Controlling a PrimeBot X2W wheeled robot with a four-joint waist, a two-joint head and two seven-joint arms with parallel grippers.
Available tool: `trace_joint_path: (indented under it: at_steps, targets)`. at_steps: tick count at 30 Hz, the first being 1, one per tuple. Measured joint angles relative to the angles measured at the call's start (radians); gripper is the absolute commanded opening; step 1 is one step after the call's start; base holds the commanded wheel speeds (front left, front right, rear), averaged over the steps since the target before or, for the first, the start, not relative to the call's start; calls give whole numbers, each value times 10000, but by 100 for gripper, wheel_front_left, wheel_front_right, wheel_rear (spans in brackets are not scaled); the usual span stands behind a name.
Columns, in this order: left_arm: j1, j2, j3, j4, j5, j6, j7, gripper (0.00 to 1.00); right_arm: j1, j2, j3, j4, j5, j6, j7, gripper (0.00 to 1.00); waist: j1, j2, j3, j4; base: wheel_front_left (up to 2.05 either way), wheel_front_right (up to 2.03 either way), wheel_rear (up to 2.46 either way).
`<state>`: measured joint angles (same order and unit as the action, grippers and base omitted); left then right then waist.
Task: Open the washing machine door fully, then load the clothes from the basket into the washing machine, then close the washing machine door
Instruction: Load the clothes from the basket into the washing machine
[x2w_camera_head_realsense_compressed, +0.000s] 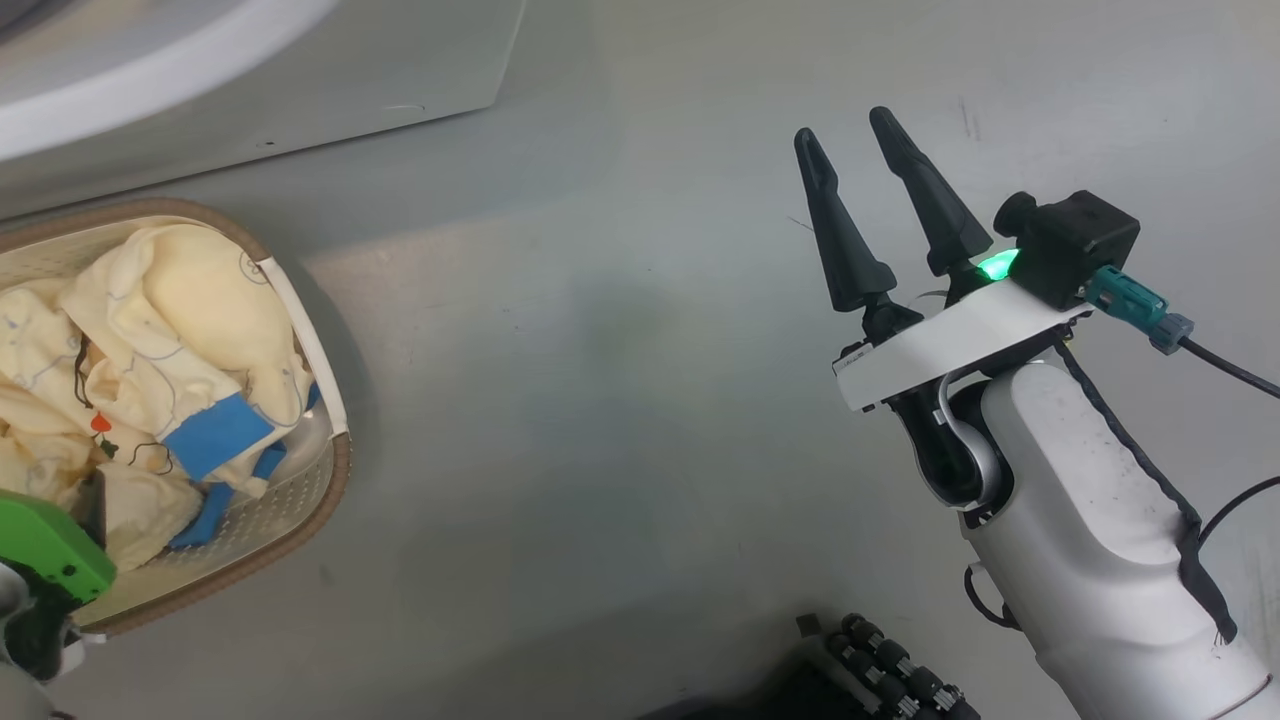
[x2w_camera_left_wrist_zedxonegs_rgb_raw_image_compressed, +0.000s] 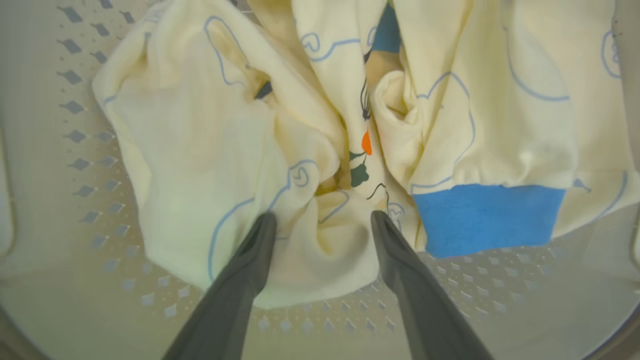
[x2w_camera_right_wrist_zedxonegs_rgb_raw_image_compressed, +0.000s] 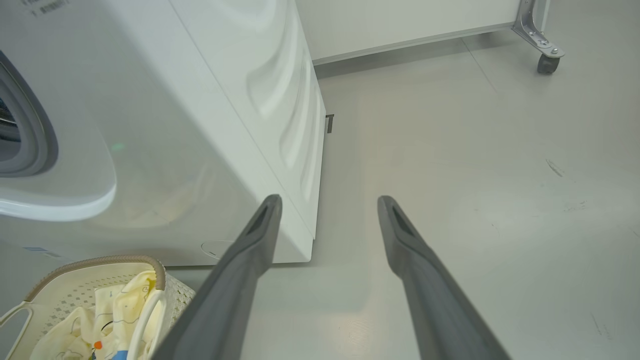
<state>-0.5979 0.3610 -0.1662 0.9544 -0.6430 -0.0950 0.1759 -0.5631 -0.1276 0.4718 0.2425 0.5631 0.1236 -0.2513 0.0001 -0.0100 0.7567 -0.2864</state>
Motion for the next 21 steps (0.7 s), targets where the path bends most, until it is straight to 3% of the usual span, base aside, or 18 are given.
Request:
trace_joint_path:
  at_steps: [1, 3, 11, 21]
  targets:
    - [-75, 54, 12, 46, 0, 0, 0, 85, 0, 8, 0, -2, 0, 0, 0, 100, 0, 0, 31, -17, 0, 0, 0]
    - [-251, 163, 35, 121, 0, 0, -2, 0, -1, 10, -8, -8, -2, 0, 0, 100, 0, 0, 98, -52, 0, 0, 0]
    - [-637, 157, -82, 309, 6, -88, -21, 0, -3, 25, -140, 15, -25, 0, 0, 100, 0, 0, 203, -104, 0, 0, 0]
    - [-633, -238, -307, 422, 29, -224, -1064, 0, -127, 159, -217, 144, -48, 0, -2, 100, 0, 0, -376, 40, 0, 0, 0]
